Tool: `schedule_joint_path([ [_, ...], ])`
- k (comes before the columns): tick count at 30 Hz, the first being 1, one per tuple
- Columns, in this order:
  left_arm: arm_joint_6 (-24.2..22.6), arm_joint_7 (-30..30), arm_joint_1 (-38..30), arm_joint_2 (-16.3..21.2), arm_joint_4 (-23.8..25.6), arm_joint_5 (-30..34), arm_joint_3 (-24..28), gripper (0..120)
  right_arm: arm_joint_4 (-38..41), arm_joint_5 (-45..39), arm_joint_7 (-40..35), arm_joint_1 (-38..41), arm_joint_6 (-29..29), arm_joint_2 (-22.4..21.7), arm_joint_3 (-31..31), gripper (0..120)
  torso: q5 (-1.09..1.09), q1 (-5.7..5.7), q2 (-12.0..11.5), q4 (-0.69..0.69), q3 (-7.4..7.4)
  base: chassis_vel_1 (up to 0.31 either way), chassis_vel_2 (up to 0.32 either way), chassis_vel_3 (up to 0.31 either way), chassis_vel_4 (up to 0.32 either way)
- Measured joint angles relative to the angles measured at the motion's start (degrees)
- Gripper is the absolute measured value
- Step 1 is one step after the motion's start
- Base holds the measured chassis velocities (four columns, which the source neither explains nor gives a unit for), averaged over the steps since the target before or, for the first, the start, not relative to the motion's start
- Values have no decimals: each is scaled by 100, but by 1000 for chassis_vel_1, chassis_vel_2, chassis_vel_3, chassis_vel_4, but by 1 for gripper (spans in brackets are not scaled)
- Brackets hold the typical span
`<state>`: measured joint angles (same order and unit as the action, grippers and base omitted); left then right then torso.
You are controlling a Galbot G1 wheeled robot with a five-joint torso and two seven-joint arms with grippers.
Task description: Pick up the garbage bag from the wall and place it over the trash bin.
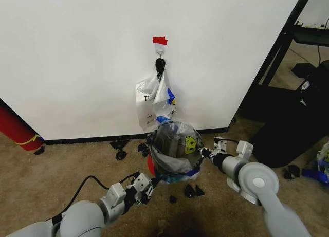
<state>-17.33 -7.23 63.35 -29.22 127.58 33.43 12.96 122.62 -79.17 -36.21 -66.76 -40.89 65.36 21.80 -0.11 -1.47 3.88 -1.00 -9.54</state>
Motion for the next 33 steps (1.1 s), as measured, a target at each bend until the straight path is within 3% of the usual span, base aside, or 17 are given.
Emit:
schedule_joint_path([
  [13, 143, -4, -127, -334, -931, -519, 65, 0, 11, -29, 24, -37, -60, 38, -24, 1, 0, 0, 0, 0, 0, 0, 0, 0, 0],
  [29, 58, -154, 11, -325, -758, -625, 108, 0, -42, 103, 80, -23, -32, 72, -45, 1, 0, 0, -1, 0, 0, 0, 0, 0, 0],
  [33, -96, -290, 122, -191, -345, -561, 5, 18, -135, 238, 124, -32, -3, 101, -48, 1, -1, 0, -1, -1, 0, 0, 0, 0, 0],
])
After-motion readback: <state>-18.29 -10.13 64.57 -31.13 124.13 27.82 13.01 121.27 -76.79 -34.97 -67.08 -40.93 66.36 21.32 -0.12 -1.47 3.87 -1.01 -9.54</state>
